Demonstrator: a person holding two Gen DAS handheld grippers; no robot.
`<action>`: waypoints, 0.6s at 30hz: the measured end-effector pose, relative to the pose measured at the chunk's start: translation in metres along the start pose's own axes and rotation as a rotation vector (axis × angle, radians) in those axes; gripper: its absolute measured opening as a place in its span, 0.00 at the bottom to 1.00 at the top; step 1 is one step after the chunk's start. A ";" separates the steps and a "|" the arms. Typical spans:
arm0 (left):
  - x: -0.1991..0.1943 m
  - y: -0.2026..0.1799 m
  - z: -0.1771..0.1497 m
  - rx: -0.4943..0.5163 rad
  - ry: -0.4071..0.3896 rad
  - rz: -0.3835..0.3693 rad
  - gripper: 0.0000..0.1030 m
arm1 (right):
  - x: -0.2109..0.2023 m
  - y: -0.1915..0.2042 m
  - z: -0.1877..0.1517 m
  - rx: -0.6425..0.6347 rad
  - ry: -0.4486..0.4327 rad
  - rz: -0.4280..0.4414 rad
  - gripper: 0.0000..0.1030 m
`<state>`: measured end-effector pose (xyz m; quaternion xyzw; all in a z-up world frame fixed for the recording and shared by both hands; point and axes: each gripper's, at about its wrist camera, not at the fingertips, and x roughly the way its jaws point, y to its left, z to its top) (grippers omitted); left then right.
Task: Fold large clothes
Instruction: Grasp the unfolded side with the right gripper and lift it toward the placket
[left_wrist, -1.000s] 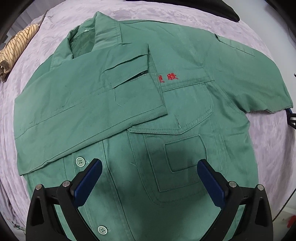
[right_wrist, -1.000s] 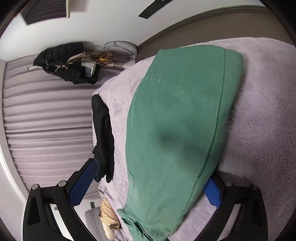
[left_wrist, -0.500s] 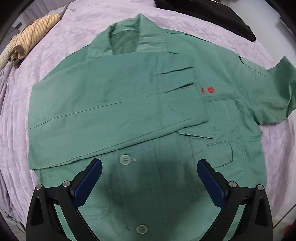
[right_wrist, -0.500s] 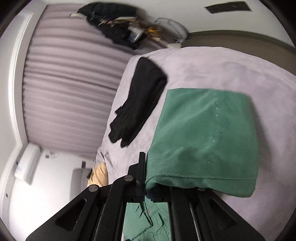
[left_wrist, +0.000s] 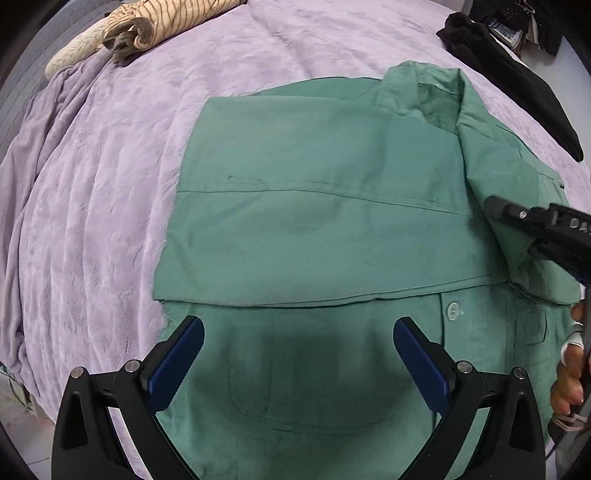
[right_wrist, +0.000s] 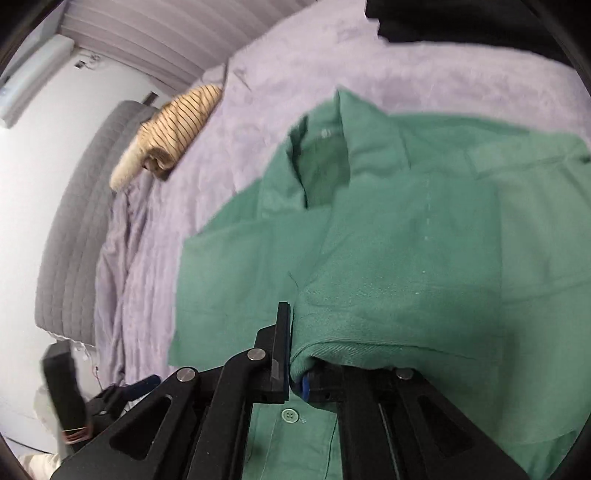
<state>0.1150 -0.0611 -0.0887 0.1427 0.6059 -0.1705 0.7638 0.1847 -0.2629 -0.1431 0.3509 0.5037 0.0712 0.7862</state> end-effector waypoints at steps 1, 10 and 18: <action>0.001 0.008 -0.003 -0.004 0.003 -0.003 1.00 | 0.017 -0.009 -0.003 0.040 0.038 -0.036 0.08; -0.006 0.046 -0.016 -0.055 0.001 -0.038 1.00 | -0.044 -0.057 -0.013 0.326 -0.121 -0.004 0.49; -0.012 0.090 -0.028 -0.132 -0.028 0.016 1.00 | -0.024 0.071 0.014 -0.230 -0.089 -0.279 0.06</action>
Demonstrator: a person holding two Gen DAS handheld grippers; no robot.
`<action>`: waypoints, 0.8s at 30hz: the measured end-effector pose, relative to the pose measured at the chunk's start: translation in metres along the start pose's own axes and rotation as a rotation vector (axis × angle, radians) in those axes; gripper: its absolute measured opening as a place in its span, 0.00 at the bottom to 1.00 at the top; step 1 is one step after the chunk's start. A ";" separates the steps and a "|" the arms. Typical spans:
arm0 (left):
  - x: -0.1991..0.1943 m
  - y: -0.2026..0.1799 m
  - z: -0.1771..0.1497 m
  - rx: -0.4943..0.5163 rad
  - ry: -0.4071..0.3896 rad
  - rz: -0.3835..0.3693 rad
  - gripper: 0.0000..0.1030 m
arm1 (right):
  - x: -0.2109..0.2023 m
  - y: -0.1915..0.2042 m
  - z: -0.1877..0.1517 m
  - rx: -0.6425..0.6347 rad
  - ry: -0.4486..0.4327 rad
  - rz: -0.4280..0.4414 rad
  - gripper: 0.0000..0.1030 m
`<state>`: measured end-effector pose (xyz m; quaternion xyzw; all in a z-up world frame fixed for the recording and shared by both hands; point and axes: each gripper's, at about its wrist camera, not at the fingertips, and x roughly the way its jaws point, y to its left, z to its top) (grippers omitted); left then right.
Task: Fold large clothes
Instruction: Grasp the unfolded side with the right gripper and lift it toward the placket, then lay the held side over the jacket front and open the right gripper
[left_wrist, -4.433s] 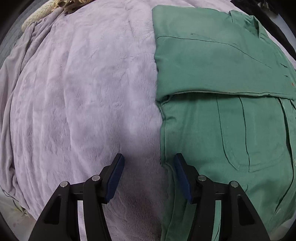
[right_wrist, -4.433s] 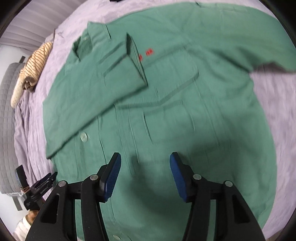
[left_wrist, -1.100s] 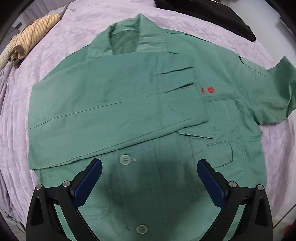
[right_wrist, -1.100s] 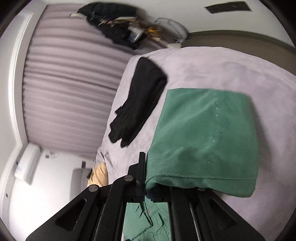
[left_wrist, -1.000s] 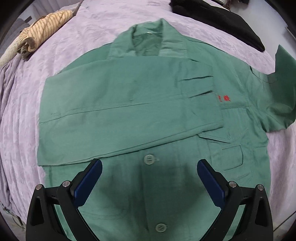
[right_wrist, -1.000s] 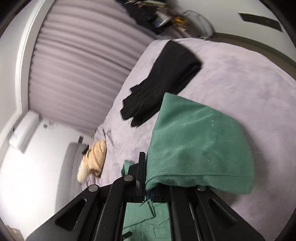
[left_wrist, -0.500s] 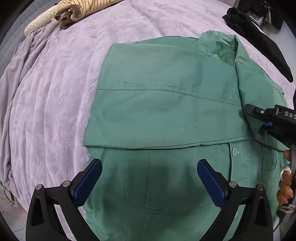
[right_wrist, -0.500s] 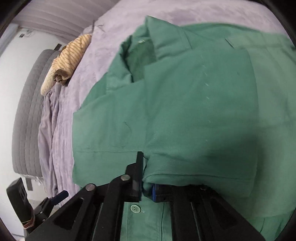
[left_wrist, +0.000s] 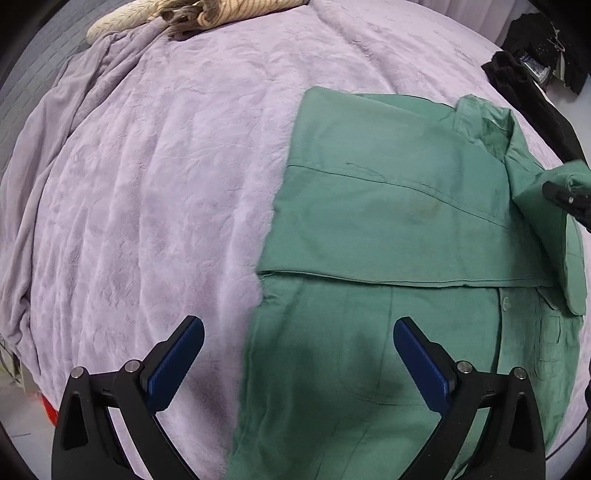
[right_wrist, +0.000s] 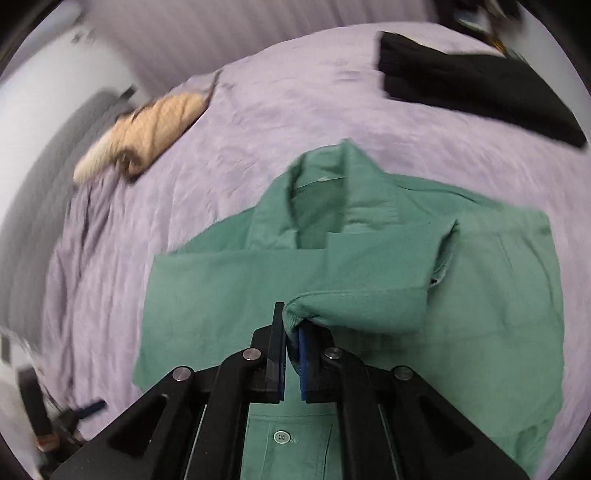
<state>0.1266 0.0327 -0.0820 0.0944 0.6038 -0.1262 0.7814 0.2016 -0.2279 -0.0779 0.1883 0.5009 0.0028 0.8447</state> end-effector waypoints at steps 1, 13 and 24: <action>0.002 0.008 -0.001 -0.018 0.007 0.014 1.00 | 0.009 0.022 -0.005 -0.109 0.035 -0.038 0.08; 0.008 -0.006 0.017 0.000 0.007 -0.043 1.00 | 0.018 0.021 -0.082 -0.139 0.259 -0.017 0.62; 0.052 -0.126 0.068 0.180 -0.014 -0.089 1.00 | -0.057 -0.247 -0.172 0.970 -0.017 0.162 0.63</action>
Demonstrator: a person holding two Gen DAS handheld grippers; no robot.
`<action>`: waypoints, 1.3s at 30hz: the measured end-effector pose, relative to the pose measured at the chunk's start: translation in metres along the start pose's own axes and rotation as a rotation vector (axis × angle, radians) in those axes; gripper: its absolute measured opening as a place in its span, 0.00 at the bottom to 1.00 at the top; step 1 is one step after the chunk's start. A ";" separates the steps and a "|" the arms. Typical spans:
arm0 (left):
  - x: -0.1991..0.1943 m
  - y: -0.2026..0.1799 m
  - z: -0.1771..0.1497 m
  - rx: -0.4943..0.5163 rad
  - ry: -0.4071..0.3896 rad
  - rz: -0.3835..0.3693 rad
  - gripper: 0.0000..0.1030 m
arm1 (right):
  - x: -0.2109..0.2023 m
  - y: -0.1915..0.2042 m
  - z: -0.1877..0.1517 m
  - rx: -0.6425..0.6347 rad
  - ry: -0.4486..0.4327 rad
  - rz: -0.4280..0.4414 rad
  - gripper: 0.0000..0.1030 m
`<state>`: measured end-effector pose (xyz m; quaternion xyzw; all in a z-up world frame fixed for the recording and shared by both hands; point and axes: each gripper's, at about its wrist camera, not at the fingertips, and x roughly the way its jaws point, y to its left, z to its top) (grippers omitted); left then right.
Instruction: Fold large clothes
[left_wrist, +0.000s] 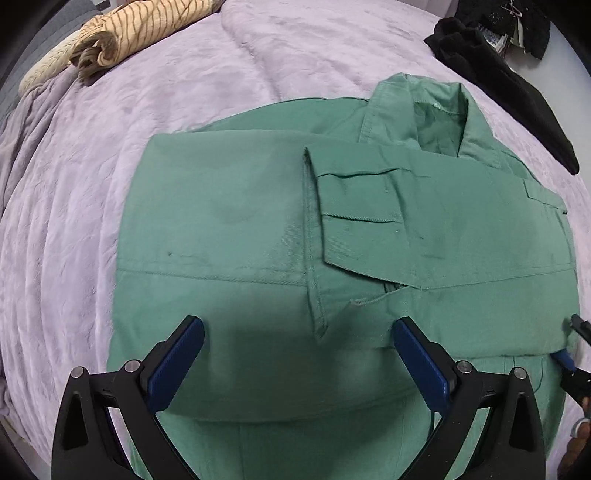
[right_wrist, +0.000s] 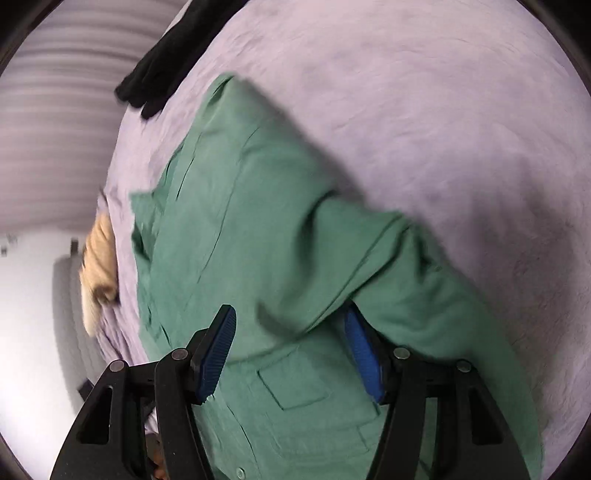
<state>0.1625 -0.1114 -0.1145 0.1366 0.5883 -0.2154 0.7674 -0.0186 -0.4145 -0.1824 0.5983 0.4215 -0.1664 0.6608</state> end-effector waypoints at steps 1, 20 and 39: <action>0.005 -0.005 0.002 0.008 0.007 0.010 1.00 | -0.005 -0.012 0.006 0.069 -0.024 0.035 0.53; -0.019 0.008 0.002 0.041 -0.014 0.047 1.00 | -0.050 0.001 -0.013 -0.207 -0.041 -0.162 0.09; -0.029 0.039 -0.024 0.019 0.028 0.143 1.00 | -0.024 0.026 -0.013 -0.378 0.050 -0.322 0.18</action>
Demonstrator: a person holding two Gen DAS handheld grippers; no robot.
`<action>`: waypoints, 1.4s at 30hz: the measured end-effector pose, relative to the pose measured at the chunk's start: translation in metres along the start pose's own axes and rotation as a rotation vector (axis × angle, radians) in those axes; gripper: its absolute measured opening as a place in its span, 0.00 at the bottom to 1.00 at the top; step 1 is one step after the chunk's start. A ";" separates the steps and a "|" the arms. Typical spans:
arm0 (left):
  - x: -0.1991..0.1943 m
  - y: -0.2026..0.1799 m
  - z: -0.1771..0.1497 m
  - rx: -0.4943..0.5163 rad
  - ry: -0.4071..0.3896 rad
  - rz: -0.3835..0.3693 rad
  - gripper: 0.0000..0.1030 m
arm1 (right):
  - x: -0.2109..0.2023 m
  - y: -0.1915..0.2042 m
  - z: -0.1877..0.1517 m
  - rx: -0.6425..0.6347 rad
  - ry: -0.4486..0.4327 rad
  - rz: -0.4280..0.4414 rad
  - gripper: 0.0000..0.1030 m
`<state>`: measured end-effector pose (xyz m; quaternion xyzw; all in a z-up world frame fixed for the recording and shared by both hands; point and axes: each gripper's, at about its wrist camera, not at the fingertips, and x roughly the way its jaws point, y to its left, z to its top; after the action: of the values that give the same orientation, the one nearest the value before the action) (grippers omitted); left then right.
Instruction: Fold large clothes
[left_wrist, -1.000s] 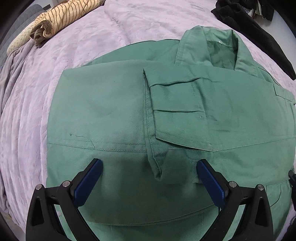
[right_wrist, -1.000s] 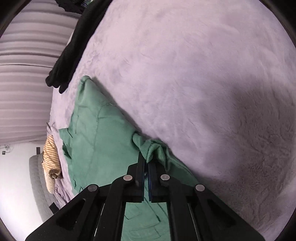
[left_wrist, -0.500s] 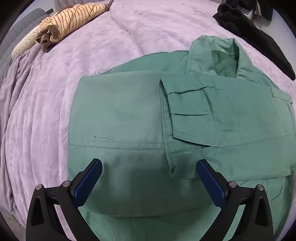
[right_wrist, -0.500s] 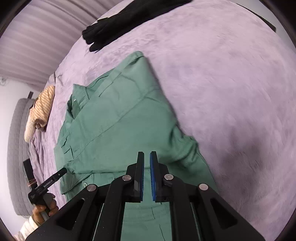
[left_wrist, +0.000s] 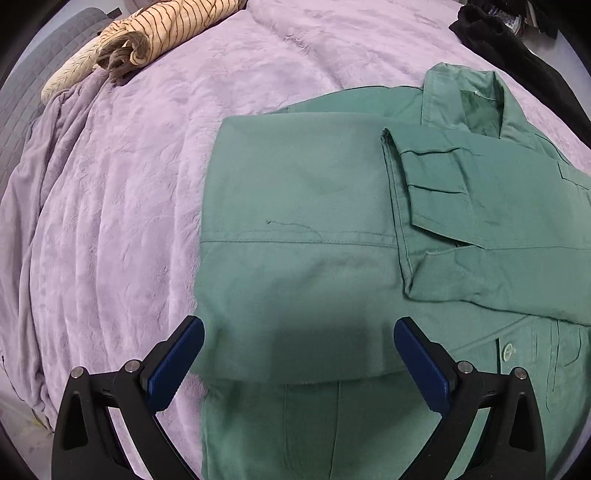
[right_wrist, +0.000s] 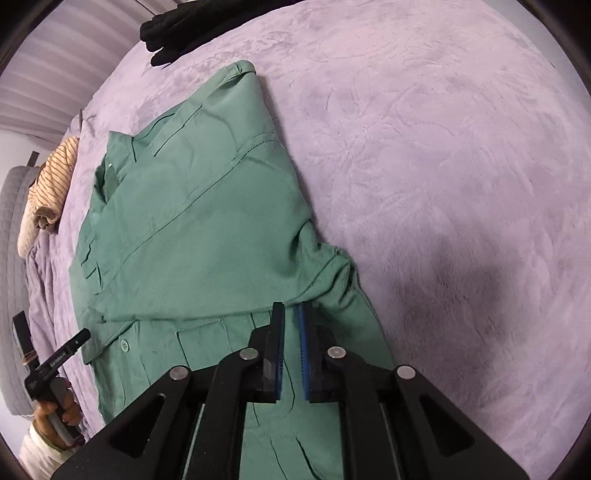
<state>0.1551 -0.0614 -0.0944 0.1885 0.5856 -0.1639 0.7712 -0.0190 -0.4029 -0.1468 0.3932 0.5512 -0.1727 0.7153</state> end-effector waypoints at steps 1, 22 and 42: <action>-0.006 0.001 -0.004 0.000 -0.002 -0.004 1.00 | -0.003 0.002 -0.006 0.001 0.008 0.003 0.36; -0.067 0.012 -0.059 -0.009 -0.004 -0.041 1.00 | -0.045 0.070 -0.051 -0.132 0.008 -0.008 0.82; -0.075 0.007 -0.080 0.010 0.060 -0.025 1.00 | -0.060 0.089 -0.068 -0.157 0.002 0.028 0.85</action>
<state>0.0711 -0.0144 -0.0409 0.1901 0.6099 -0.1707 0.7502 -0.0230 -0.3067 -0.0635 0.3437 0.5583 -0.1187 0.7457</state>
